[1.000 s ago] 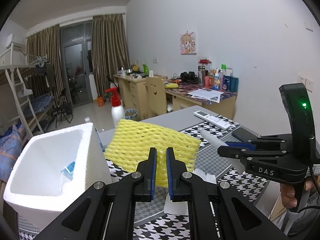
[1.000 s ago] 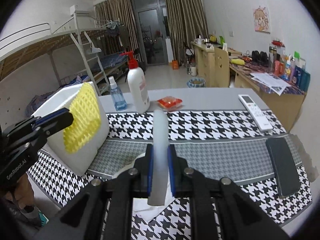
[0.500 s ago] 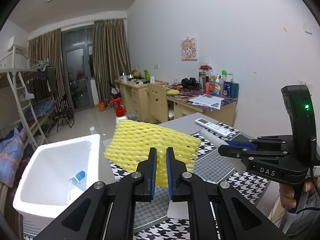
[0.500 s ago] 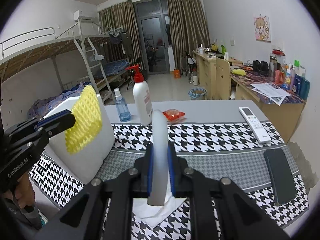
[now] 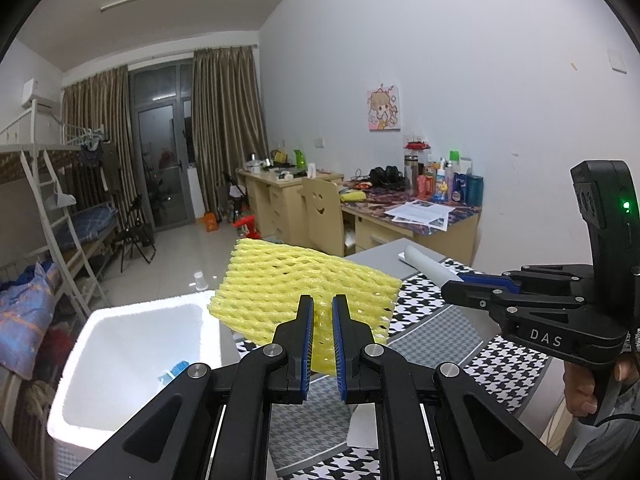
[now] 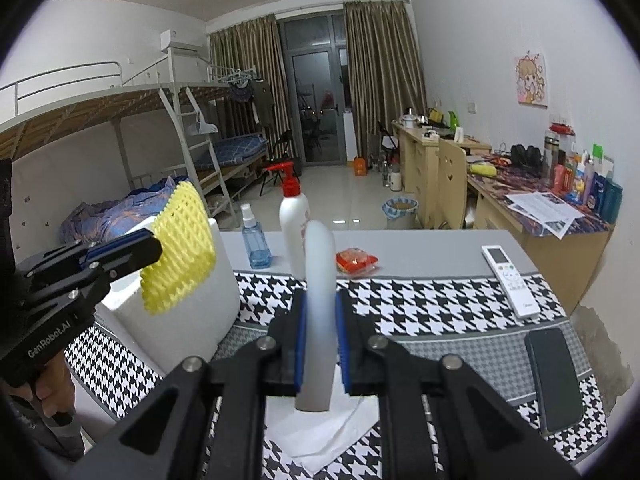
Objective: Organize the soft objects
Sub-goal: 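Hold the sponge over the foam box with the left gripper while the right brings the stick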
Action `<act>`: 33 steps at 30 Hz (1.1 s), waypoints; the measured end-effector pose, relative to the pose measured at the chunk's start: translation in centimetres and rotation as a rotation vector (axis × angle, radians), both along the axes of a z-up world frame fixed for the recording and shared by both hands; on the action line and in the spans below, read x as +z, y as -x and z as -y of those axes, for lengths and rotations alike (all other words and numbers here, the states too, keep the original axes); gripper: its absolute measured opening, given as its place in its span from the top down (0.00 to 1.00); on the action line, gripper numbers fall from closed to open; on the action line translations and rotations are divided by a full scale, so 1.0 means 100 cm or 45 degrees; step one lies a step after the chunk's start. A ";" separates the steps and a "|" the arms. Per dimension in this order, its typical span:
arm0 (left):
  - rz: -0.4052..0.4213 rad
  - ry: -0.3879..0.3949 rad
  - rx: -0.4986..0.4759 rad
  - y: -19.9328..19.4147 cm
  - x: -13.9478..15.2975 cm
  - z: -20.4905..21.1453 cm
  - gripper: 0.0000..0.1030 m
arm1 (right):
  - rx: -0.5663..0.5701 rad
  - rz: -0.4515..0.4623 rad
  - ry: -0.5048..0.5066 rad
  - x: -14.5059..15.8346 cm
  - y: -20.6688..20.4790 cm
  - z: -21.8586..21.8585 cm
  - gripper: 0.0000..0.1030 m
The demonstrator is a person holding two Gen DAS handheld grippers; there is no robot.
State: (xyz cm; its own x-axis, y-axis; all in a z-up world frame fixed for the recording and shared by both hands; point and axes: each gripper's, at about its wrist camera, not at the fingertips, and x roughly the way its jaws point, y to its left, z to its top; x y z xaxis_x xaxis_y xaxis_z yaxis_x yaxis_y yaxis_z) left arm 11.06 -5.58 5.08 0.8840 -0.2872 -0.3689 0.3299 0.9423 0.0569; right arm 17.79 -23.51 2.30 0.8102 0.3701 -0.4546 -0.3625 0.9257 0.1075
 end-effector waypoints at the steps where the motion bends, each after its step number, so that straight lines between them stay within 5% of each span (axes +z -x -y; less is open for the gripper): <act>1: 0.003 0.001 0.001 0.000 0.001 0.000 0.90 | 0.000 0.009 -0.001 0.002 0.001 -0.001 0.83; 33: 0.115 0.030 0.182 0.000 0.028 -0.041 0.90 | 0.168 0.107 -0.012 0.028 -0.005 -0.045 0.83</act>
